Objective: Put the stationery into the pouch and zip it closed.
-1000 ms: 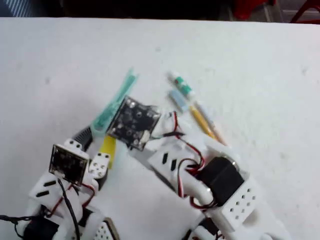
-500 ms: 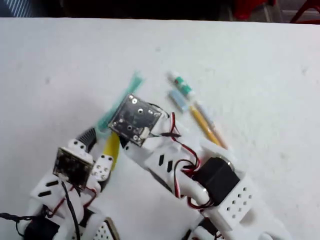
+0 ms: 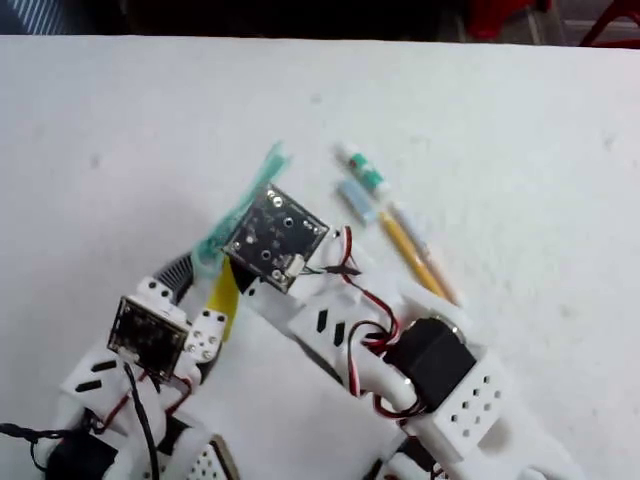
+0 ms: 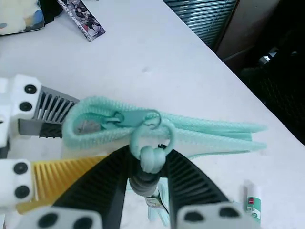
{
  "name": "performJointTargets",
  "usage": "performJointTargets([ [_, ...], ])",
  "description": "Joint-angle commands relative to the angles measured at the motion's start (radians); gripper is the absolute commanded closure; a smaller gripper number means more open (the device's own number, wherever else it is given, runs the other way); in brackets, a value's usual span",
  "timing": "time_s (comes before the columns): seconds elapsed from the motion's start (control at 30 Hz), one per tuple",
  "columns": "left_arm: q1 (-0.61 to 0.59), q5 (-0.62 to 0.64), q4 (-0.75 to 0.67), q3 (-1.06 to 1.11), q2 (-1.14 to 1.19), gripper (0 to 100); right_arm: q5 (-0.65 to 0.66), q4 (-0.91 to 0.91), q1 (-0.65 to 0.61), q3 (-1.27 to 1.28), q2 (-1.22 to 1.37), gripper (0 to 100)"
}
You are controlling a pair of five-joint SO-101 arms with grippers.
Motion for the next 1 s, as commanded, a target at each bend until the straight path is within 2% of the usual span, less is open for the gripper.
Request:
performJointTargets([
  [0.0,0.024,0.009,0.023,-0.034,-0.007,85,-0.008,-0.039,0.030,-0.008,-0.051,98.0],
  [0.1,0.018,0.155,0.097,-0.081,-0.007,72,-0.006,-0.035,0.053,-0.006,-0.085,98.1],
  [0.17,-0.016,0.192,0.107,-0.109,-0.007,71,-0.006,-0.033,0.053,-0.005,-0.087,98.1],
  [0.33,-0.094,0.157,0.114,-0.155,-0.007,75,-0.005,-0.013,0.051,-0.008,-0.087,98.1],
  [0.6,-0.091,0.130,0.104,-0.169,-0.007,87,-0.005,0.050,0.053,-0.048,-0.088,98.1],
  [0.8,-0.088,0.044,0.074,-0.161,-0.007,98,-0.005,0.084,0.053,-0.107,-0.088,98.1],
  [0.9,-0.088,0.032,0.081,-0.161,-0.007,98,-0.003,0.067,0.053,-0.130,-0.085,98.1],
  [0.97,-0.062,0.031,0.081,-0.160,-0.007,98,0.048,0.004,0.054,-0.147,-0.074,98.1],
])
